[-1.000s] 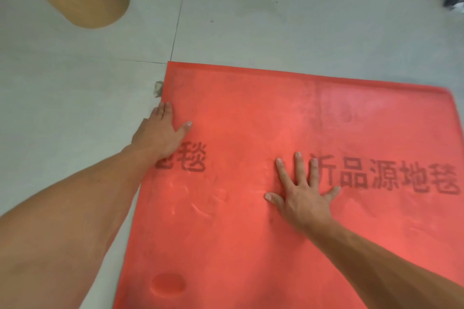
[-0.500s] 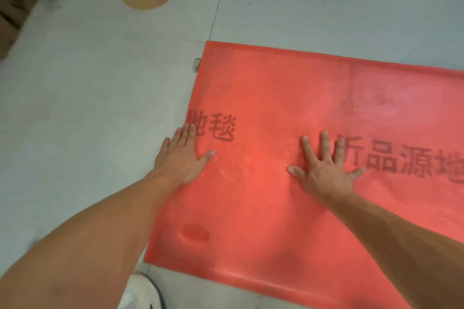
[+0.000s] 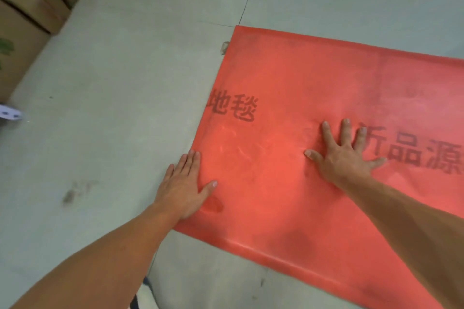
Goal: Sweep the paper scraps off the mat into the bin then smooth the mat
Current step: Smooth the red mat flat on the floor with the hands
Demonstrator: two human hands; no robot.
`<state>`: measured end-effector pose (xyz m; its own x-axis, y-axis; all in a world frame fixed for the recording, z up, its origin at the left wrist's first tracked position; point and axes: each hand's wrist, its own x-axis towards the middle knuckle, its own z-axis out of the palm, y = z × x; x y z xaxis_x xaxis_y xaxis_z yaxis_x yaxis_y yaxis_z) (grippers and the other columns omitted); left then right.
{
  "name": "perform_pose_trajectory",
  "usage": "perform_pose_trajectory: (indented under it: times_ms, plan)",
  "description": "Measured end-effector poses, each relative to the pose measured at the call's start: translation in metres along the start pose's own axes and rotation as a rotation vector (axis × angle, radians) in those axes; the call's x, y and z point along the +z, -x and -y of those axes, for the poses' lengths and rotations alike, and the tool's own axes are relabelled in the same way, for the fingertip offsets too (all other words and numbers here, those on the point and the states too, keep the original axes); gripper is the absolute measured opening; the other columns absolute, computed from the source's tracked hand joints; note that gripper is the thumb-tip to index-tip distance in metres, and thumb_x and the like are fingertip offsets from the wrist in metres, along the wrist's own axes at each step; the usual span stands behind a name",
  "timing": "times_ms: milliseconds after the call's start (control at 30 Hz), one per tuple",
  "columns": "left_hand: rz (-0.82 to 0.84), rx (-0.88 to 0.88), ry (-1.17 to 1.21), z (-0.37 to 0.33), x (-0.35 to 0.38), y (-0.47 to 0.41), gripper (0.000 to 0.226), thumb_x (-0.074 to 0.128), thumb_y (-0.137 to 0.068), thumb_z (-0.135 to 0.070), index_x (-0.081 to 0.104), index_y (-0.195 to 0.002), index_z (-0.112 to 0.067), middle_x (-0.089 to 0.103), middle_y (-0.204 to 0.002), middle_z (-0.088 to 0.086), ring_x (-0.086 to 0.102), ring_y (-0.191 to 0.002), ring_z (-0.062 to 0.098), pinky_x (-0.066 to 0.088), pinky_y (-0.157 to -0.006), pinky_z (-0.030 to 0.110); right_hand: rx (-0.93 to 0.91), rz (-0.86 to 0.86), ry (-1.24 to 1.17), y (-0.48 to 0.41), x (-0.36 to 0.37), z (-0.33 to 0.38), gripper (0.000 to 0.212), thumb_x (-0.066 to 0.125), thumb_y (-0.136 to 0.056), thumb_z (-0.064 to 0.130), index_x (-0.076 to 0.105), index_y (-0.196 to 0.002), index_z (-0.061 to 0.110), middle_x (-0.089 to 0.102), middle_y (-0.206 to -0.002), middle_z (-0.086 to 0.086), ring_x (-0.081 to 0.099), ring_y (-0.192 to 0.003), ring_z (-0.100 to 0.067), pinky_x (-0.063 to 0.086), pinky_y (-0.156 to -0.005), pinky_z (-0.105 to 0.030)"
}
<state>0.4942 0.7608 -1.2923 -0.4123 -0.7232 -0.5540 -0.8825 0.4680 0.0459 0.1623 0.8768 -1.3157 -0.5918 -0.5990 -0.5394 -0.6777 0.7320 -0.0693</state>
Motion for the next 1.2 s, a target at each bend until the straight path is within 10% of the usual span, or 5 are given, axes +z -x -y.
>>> perform_pose_trajectory:
  times_ms: [967,1200]
  plan:
    - [0.086,-0.139,-0.013,0.013,0.046,0.118,0.109,-0.009,-0.067,-0.08,0.006,-0.153,-0.015,0.009,-0.161,-0.002,0.007,-0.147,0.007,0.0,-0.118,0.032,0.002,-0.011,-0.022,0.004,-0.003,0.003,0.079,0.033,-0.085,0.077,-0.007,-0.148,0.051,-0.023,-0.159,0.011,-0.025,-0.145,-0.026,0.007,-0.095,-0.084]
    - [-0.128,0.094,0.148,-0.027,0.015,0.065,0.082,0.017,-0.082,-0.064,0.012,-0.153,-0.023,0.011,-0.16,-0.001,0.012,-0.147,0.013,0.008,-0.118,0.027,-0.029,-0.073,-0.119,0.022,-0.001,0.008,0.07,0.038,-0.093,0.064,0.006,-0.152,0.045,-0.012,-0.162,0.003,-0.016,-0.147,-0.028,0.008,-0.1,-0.08]
